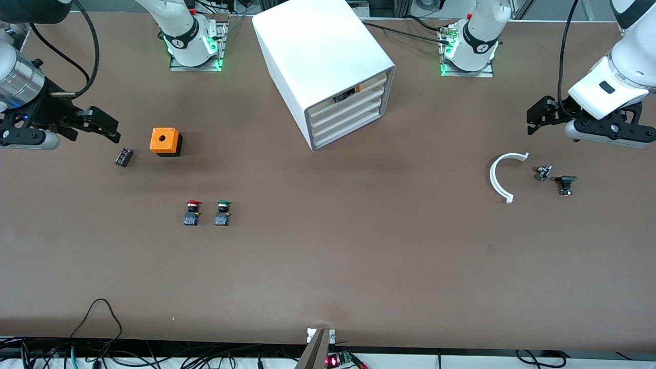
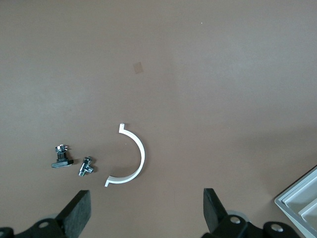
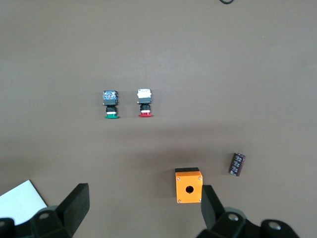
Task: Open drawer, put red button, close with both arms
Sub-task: 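Move the right gripper toward the red button while the left gripper rises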
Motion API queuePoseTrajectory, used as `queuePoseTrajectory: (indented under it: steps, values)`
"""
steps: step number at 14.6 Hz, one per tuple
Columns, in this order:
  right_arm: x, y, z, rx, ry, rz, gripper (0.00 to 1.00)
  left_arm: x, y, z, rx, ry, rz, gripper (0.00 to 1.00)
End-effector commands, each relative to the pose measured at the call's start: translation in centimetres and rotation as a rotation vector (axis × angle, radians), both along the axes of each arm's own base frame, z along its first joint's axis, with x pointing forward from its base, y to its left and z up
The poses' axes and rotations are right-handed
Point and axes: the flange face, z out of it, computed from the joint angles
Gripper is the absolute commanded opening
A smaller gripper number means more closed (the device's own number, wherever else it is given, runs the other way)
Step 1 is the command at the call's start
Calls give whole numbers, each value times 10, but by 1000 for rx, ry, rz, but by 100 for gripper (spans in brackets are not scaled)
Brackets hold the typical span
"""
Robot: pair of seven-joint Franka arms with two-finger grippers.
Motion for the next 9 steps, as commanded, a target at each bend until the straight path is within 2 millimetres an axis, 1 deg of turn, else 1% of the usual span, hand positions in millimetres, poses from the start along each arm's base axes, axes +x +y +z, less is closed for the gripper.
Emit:
queuePoseTrajectory:
  steps: [1,6,8,9]
  values:
    - [4,1,0,4,15,-11,100,-2,0,7,-15,5,-13,100]
    - [5,-4,2,15,8,-12,100,-2,0,7,-15,7,-6,100]
    - [7,-6,-3,23,14,-18,100,-3,2,5,-15,22,-1,100]
    - [12,1,-16,26,27,-15,100,-4,2,2,-16,39,-3,100]
